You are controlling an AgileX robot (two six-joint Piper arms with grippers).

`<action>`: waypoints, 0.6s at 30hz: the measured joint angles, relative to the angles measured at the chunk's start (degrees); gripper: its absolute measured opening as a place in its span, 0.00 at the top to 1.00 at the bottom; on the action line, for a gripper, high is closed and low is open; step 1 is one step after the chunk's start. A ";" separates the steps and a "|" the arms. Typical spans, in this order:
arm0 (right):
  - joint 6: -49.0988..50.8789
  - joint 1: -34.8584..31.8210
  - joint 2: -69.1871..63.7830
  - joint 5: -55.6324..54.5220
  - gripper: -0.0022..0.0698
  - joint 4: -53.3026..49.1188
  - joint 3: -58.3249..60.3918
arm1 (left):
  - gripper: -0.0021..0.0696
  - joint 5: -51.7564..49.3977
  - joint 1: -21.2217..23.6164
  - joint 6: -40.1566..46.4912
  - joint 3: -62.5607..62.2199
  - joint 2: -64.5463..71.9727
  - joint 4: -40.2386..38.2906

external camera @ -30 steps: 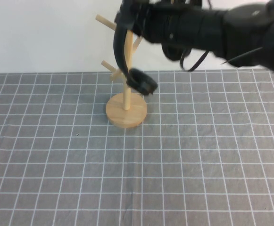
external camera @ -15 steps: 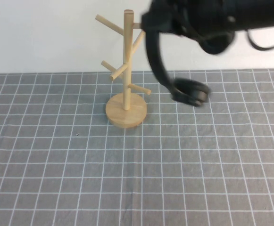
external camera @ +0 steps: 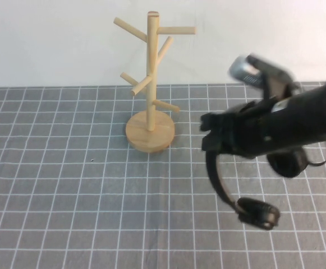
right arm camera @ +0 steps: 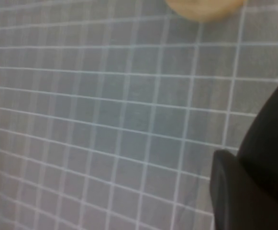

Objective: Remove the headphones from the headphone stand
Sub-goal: Place the headphones on the table

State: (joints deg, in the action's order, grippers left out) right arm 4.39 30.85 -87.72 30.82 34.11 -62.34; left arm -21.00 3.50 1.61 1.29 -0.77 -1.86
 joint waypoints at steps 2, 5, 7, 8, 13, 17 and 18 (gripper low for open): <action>-0.46 0.00 -4.26 -0.49 0.89 0.67 -1.26 | 0.98 0.00 0.00 0.00 0.00 0.00 0.00; -0.43 0.00 -12.14 -1.38 0.89 1.58 -4.07 | 0.98 0.00 0.00 0.00 0.00 0.00 0.00; -0.92 0.00 -17.30 -1.24 0.89 3.64 -6.11 | 0.98 0.00 0.00 0.00 0.00 0.00 0.00; -1.22 0.00 -19.23 -0.80 0.89 4.69 -7.05 | 0.98 0.00 0.00 0.00 0.00 0.00 0.00; -2.40 0.00 -27.71 3.32 0.89 7.52 -14.43 | 0.98 0.00 0.00 0.00 0.00 0.00 0.00; -2.40 0.00 -31.07 4.61 0.87 7.64 -17.64 | 0.98 0.00 0.00 0.00 0.00 0.00 0.00; -2.40 0.00 -31.36 4.61 0.86 7.54 -17.93 | 0.98 0.00 0.00 0.00 0.00 0.00 0.00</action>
State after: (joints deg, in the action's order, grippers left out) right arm 1.99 30.85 -119.08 35.43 41.64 -80.27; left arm -21.00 3.50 1.61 1.29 -0.77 -1.86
